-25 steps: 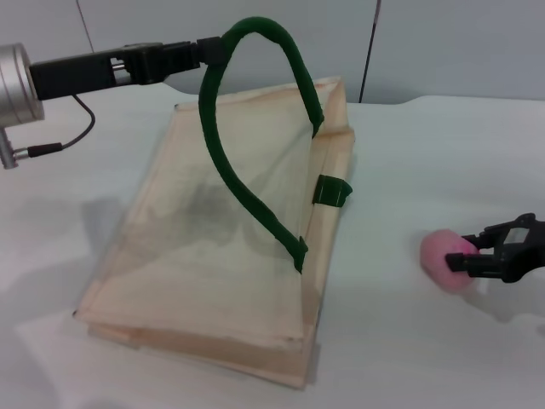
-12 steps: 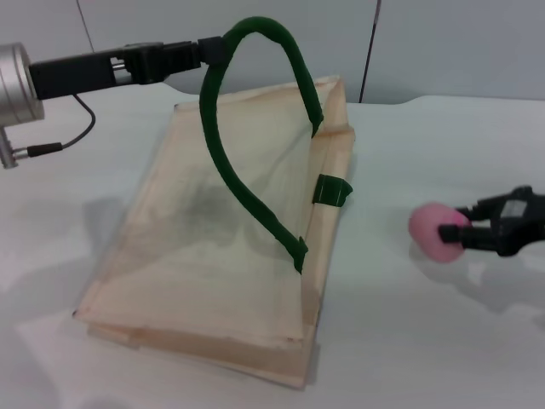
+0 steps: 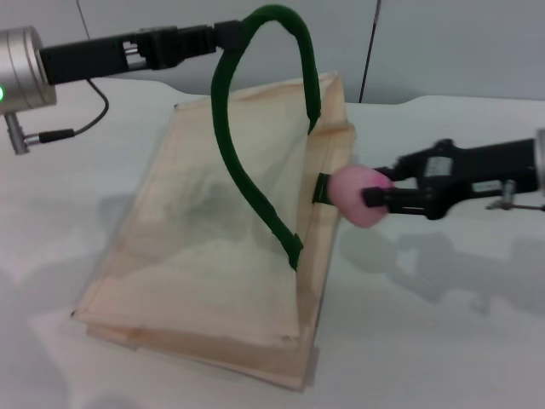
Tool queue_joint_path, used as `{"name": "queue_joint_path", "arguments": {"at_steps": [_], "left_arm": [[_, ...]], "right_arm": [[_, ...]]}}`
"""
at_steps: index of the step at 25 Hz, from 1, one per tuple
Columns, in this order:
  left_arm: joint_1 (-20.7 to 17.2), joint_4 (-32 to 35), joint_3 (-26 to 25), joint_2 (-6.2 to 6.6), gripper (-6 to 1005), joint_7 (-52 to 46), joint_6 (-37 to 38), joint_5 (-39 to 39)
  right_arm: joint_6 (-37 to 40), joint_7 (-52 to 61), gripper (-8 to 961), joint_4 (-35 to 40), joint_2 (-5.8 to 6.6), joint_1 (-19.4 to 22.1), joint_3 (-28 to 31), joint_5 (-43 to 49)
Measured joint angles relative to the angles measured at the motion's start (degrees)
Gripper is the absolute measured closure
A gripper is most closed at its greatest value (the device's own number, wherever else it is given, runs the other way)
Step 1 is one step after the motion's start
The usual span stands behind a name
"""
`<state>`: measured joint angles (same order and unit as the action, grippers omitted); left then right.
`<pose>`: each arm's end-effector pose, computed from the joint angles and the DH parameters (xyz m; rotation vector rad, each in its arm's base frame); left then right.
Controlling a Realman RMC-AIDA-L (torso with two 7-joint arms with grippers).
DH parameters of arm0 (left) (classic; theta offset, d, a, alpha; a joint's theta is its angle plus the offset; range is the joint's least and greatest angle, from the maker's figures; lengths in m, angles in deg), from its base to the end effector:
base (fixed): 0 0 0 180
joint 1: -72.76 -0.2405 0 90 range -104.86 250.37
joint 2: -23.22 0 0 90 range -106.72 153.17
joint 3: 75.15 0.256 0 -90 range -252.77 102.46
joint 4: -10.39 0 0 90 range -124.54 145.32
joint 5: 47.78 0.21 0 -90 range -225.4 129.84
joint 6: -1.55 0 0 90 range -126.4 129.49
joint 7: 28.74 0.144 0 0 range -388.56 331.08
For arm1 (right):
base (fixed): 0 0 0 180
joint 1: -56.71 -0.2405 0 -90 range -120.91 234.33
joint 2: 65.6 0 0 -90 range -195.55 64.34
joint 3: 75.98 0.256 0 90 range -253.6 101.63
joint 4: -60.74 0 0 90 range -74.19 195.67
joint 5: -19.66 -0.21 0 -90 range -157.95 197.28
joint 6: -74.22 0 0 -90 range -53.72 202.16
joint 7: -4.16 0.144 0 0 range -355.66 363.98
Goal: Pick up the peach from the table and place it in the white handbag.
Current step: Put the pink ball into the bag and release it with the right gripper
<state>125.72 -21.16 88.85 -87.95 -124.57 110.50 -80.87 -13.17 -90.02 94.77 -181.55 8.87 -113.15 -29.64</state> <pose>-0.1978 0.3862 0.0848 -2.6100 -0.9186 -1.2051 0.2014 0.3911 -0.0011 -2.9325 0.4713 0.3874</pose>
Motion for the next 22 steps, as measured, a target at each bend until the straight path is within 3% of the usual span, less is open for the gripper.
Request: {"name": "queue_joint_path", "arguments": {"at_steps": [22], "left_arm": [[1.8, -0.1, 0.0, 0.96, 915, -1.4, 3.4, -5.8]], "right_arm": [[10.8, -8.7, 628, -21.7, -0.85, -15.6, -5.2, -1.1]]}}
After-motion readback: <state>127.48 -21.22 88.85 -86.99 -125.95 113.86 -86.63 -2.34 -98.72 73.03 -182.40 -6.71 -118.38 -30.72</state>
